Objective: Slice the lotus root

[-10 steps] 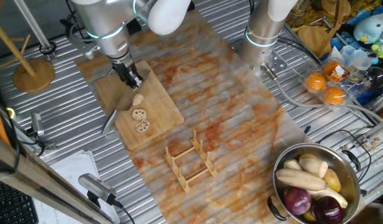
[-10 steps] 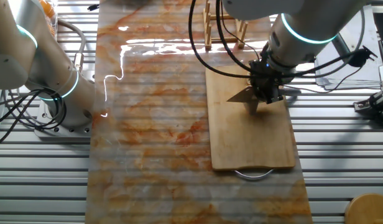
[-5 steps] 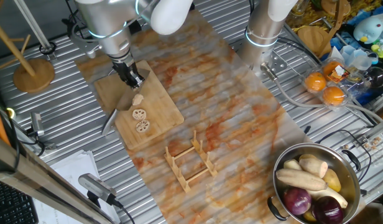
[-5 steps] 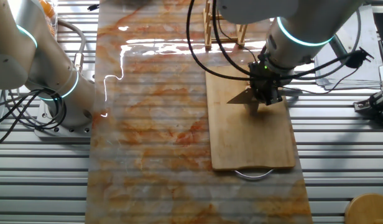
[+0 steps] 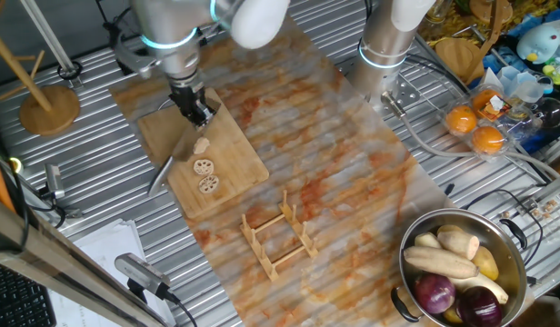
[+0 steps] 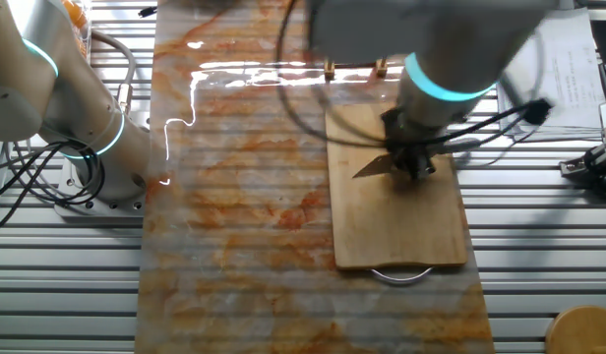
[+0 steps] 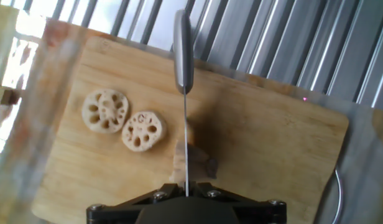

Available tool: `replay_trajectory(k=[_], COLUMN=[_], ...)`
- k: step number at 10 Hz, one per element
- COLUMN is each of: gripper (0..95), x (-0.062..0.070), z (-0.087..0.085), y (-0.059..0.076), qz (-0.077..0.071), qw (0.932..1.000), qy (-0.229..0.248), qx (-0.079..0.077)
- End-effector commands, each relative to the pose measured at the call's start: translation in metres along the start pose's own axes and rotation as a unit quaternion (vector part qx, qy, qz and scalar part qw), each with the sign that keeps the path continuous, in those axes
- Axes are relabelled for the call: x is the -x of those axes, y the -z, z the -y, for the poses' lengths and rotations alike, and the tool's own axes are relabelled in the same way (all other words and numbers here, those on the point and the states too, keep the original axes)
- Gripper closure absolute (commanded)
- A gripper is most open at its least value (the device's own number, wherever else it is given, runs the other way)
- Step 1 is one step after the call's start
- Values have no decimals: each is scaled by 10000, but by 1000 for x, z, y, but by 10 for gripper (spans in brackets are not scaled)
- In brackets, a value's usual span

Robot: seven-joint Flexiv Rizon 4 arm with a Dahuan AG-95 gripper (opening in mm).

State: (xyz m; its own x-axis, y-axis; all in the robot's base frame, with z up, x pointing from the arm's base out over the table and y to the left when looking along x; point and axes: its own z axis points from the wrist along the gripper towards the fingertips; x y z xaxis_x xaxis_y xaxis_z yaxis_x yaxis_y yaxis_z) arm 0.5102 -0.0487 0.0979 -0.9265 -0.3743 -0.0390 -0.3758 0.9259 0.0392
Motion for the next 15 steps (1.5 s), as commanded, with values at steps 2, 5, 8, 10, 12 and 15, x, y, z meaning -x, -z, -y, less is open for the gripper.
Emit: replay_trajectory(k=[2, 5, 8, 10, 12, 15], gripper=[950, 950, 950, 950, 950, 950], x=[-9, -19, -29, -35, -42, -39], z=[7, 9, 12, 14, 16, 17], y=[-18, -24, -36, -45, -56, -64], qz=[-4, -253, -388, -529, -565, -671], qw=[10000, 9996, 9992, 9985, 9983, 9977], qy=[91, 105, 108, 125, 146, 83], qx=[-9, 96, 84, 106, 84, -16])
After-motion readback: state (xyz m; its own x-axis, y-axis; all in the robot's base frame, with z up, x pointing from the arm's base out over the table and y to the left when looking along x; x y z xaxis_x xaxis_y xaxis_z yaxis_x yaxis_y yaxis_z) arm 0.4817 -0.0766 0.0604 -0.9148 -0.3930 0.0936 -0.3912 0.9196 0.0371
